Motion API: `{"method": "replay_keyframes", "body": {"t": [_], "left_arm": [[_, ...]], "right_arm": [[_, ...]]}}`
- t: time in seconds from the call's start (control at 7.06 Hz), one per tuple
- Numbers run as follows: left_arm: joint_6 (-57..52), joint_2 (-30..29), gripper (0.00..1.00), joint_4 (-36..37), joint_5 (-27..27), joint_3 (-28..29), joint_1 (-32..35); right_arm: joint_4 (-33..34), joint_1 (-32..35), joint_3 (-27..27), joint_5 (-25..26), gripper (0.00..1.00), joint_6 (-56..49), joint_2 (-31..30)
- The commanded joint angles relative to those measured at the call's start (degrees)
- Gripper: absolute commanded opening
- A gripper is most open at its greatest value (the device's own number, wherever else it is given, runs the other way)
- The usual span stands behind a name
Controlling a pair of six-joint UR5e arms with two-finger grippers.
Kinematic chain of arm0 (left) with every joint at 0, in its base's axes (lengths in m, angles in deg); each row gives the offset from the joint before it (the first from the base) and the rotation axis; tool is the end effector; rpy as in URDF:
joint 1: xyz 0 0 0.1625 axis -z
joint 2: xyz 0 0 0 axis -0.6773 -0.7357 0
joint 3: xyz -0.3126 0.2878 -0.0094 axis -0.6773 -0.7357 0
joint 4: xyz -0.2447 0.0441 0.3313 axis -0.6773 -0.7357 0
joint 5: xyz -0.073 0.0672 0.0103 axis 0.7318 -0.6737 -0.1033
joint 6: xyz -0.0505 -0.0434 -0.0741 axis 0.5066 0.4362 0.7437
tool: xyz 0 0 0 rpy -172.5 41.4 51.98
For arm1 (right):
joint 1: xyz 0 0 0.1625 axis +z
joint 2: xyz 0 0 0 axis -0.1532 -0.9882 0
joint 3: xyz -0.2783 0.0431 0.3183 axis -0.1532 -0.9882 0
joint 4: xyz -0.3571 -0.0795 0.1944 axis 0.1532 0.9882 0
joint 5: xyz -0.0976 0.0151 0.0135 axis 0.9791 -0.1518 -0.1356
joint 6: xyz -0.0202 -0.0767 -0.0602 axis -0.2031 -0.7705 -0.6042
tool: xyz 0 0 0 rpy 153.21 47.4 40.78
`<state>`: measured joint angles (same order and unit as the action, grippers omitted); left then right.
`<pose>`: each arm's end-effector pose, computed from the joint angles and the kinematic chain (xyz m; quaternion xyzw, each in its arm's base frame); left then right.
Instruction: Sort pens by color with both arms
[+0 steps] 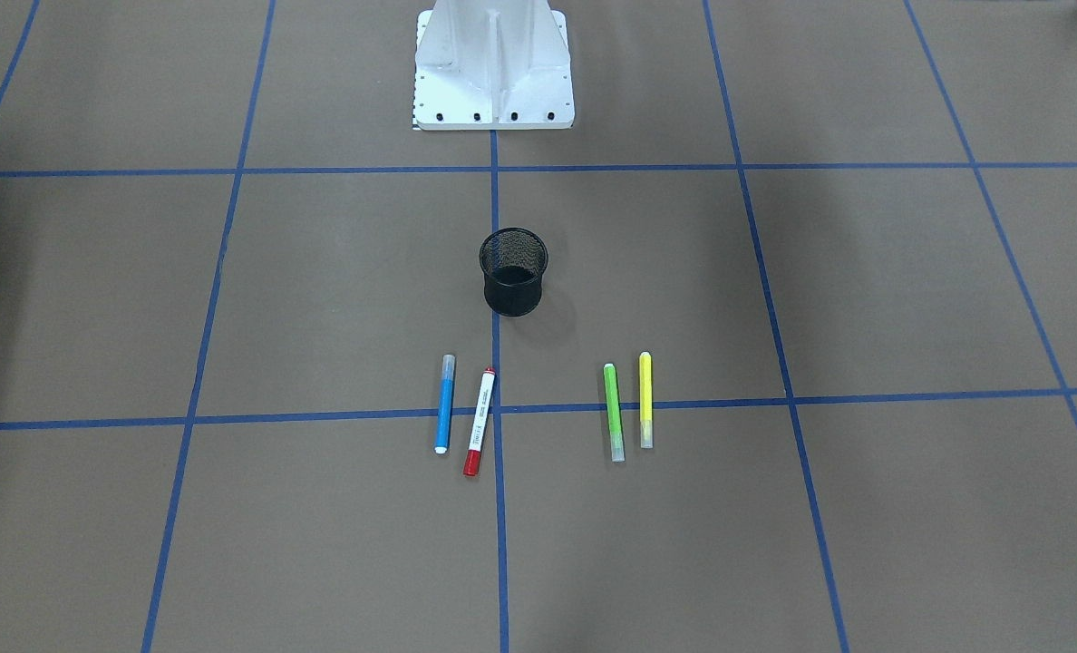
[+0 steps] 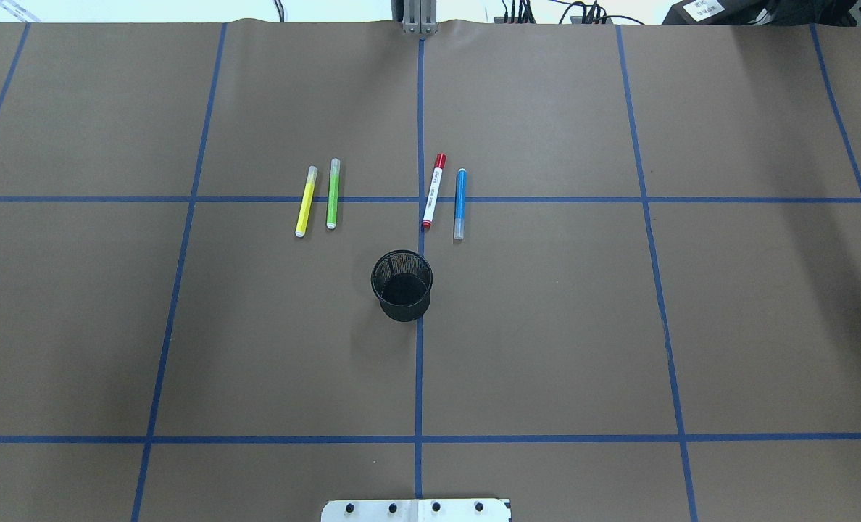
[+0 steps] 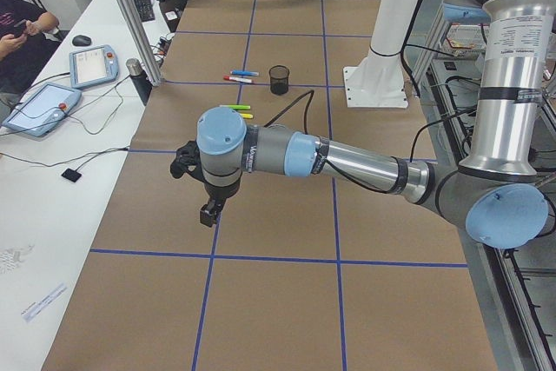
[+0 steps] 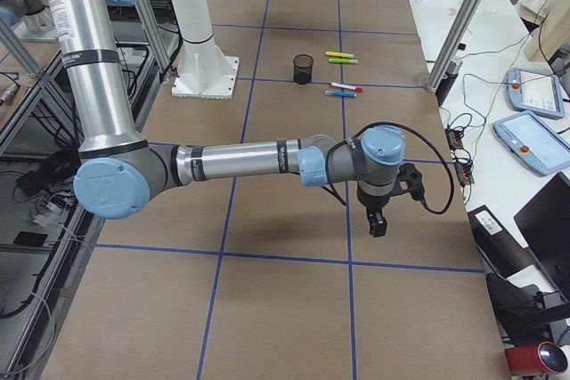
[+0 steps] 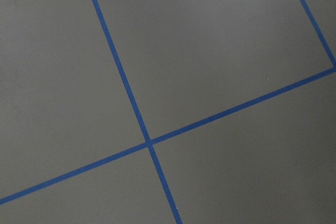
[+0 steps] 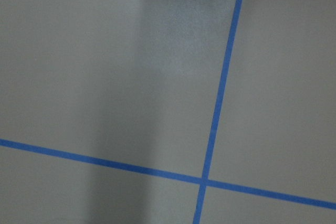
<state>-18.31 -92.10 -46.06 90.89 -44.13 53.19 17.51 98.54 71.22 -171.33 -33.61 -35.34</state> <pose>-0.1077 -0.4866 0.5435 0.1523 0.3924 0.1320 0.8974 0.0619 -0.5471 0.5953 0.0889 -0.3702 -0.0470 0.9235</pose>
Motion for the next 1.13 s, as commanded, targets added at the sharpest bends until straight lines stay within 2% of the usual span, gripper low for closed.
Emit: {"method": "replay_keyframes", "body": {"t": [0.0,0.99], "left_arm": [[-0.4,2.9,0.99,-0.1,-0.1,-1.9,0.5],[-0.9,5.8,0.99,-0.1,-0.1,-3.1,1.8]], "right_arm": [[0.5,2.5,5.2,-0.1,0.99,-0.2,-6.1],[0.7,4.5,4.9,-1.2,0.99,-3.2,-8.5]]}}
